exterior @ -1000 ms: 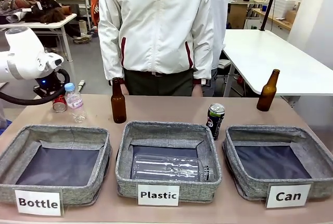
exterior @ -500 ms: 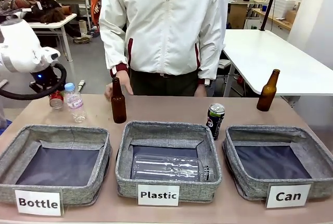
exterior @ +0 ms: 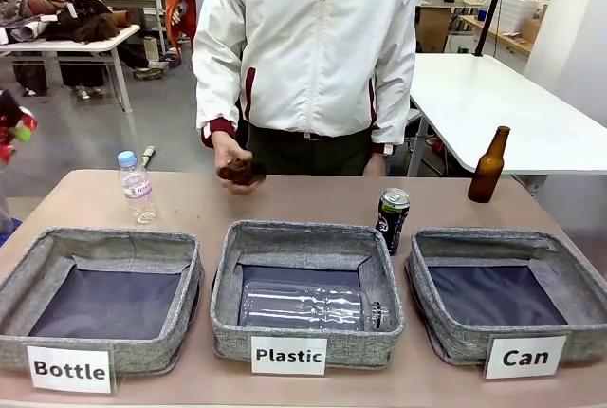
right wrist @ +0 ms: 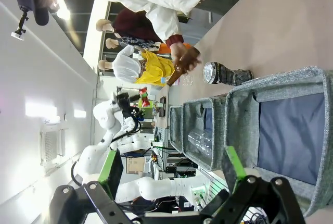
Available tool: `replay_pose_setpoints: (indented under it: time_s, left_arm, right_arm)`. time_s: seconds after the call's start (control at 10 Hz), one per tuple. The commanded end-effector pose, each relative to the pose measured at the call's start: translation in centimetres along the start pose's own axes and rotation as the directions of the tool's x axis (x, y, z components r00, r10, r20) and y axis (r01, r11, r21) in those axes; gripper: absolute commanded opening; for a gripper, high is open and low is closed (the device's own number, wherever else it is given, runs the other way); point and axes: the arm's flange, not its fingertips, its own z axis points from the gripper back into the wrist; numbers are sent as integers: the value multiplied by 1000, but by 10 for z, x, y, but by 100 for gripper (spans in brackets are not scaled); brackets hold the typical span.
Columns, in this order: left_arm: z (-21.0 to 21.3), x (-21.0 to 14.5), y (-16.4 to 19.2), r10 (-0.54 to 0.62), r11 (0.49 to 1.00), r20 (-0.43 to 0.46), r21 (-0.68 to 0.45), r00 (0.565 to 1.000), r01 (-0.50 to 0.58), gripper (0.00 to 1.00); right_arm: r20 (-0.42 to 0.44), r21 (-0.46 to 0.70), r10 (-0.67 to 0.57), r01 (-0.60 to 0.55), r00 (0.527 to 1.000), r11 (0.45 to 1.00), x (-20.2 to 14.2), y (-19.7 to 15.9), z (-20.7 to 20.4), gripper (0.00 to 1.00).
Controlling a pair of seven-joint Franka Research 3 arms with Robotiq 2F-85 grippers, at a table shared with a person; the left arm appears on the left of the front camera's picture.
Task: Sort the can waste into the basket.
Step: Pick up the can waste from the table and place it in the right Fabric basket.
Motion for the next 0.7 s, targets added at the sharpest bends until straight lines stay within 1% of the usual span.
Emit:
replay_pose_setpoints:
  time_s: [0.0, 0.1, 0.2, 0.3, 0.5, 0.6]
  left_arm:
    - [-5, -54, -16, -252, 962, -4, -113, 968, 250, 0]
    - [1, -70, -22, -360, 924, 43, -124, 932, 363, 0]
    - [6, -72, -23, -359, 912, 103, -172, 928, 372, 0]
    - [2, -57, -26, -254, 962, 5, -105, 967, 253, 0]
    - [2, -57, -26, -254, 962, 5, -105, 967, 253, 0]
    - [3, -70, -30, -315, 939, 33, -132, 949, 316, 51]
  right_arm:
    - [-13, -1, 21, -21, 1000, 1000, -1, 1, 1, 100]
    - [-13, -1, 21, -21, 1000, 1000, -1, 1, 1, 100]
    - [-13, -1, 21, -21, 1000, 1000, -1, 1, 1, 100]
    - [-13, -1, 21, -21, 1000, 1000, -1, 1, 1, 100]
    - [-13, -1, 21, -21, 1000, 1000, -1, 1, 1, 100]
    - [-13, -1, 21, -21, 1000, 1000, -1, 1, 1, 100]
